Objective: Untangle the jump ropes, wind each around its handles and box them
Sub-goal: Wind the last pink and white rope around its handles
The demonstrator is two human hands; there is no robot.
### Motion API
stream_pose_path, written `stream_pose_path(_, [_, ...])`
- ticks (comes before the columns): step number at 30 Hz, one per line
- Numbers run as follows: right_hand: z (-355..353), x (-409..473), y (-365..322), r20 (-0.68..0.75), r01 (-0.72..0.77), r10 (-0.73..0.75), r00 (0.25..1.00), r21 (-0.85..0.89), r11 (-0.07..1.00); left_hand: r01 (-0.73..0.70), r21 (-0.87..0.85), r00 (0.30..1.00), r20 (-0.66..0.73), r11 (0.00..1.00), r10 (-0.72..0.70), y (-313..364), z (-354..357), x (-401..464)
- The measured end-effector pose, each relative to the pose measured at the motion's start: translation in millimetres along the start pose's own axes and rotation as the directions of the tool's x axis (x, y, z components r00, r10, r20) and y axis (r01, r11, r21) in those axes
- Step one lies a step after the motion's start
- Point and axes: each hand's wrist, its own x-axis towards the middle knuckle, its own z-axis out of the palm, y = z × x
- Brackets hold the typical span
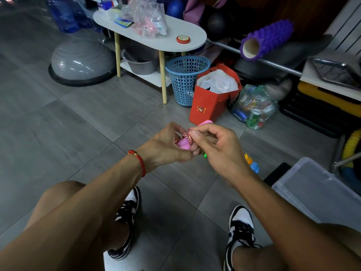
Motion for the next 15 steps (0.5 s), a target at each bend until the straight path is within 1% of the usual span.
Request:
stream_pose_path(2, [0,2,-1,-0.003,-0.003,0.003,1.000,-0.003,1.000,-0.008,0.027,1.000,0.016,1.000,0.007,1,3,-1])
stream_pose_path(4, [-2,6,-2,-0.013,-0.011,0.011,1.000,-0.002,1.000,0.011,-0.009,1.000,0.001,1.000,-0.011,-1,6,-1])
stream_pose_path(5, [-2,8,-3,-0.019,-0.004,0.003,1.000,-0.018,1.000,0.036,-0.052,0.999,0.008,0.998,-0.035,-2,6,0])
stream_pose_path(7, [-2,11,-5,-0.019,0.041,-0.042,0.999,-0.073,0.996,0.095,-0.212,0.994,0.065,0.973,-0.083,-1,5,3])
stream_pose_path(9, [-4,15,-7,-0.052,0.089,-0.096,0.994,-0.124,0.988,0.167,-0.430,0.985,0.113,0.887,-0.131,4,0,5])
stream_pose_path(11, [-12,19,-7,-0.151,0.107,-0.135,0.979,-0.180,0.978,0.254,-0.624,0.967,0.173,0.739,-0.186,8,-6,7])
stream_pose_path(12, [-17,20,-5,-0.204,0.097,-0.143,0.968,-0.220,0.971,0.289,-0.685,0.957,0.214,0.669,-0.194,9,-8,8])
stream_pose_path(13, [-22,21,-3,-0.240,0.082,-0.149,0.959,-0.270,0.959,0.317,-0.719,0.948,0.254,0.619,-0.190,9,-9,9])
stream_pose_path(14, [-25,20,0,-0.242,0.068,-0.150,0.959,-0.316,0.946,0.337,-0.734,0.941,0.288,0.589,-0.179,10,-9,9])
stream_pose_path(15, [-27,18,1,-0.198,0.068,-0.152,0.968,-0.373,0.925,0.351,-0.740,0.935,0.312,0.574,-0.169,10,-9,10])
